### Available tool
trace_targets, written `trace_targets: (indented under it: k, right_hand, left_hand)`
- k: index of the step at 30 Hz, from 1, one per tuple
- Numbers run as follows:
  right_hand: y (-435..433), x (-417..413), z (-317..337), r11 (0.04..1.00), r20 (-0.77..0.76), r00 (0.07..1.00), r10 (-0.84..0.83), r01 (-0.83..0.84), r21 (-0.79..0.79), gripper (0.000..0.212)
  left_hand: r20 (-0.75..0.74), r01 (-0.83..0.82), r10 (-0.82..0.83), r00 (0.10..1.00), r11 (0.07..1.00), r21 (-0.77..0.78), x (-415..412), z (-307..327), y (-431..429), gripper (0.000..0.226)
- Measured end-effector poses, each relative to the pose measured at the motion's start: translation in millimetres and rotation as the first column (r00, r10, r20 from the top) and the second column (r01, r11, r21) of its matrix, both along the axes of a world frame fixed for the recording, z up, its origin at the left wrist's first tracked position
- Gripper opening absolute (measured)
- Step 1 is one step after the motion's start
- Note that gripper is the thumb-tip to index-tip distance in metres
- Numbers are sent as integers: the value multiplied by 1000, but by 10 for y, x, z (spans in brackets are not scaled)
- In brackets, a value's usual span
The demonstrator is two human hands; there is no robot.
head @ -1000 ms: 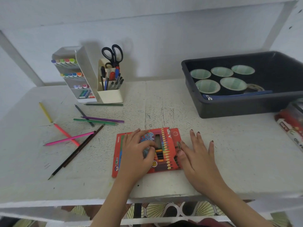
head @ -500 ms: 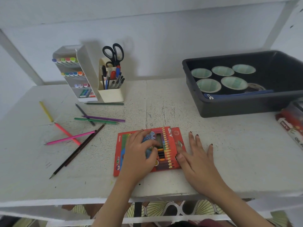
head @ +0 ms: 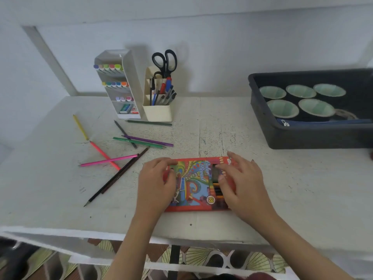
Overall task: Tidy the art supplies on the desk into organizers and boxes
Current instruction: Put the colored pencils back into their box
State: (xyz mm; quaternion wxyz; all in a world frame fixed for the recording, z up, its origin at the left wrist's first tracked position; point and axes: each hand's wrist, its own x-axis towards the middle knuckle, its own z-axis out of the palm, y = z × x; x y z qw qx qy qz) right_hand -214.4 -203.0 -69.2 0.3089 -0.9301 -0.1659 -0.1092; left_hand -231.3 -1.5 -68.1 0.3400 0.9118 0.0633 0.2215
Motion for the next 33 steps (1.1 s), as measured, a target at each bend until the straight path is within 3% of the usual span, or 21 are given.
trace_targets:
  k: [3, 8, 12, 19, 26, 33]
  right_hand:
    - [248, 91, 25, 991, -16, 995, 97, -98, -91, 28]
    - [679, 181, 33, 967, -50, 974, 220, -224, -124, 33]
    - [927, 211, 3, 946, -20, 960, 279, -279, -165, 29]
    - [1077, 228, -51, 941, -13, 962, 273, -270, -205, 35]
    - [999, 212, 27, 950, -17, 959, 284, -284, -131, 35]
    - [754, 152, 224, 948, 142, 943, 300, -279, -151, 38]
  left_hand:
    - [-30, -119, 123, 992, 987, 111, -58, -7, 294, 27]
    - [-225, -243, 346, 911, 890, 385, -112, -58, 685, 42]
    - [-243, -284, 429, 870, 839, 464, -117, -77, 818, 42]
    - [-209, -300, 427, 880, 840, 452, -87, -77, 887, 20]
    - [-206, -229, 352, 913, 861, 455, -136, -47, 820, 19]
    - [-24, -90, 110, 994, 903, 419, -64, 312, 343, 5]
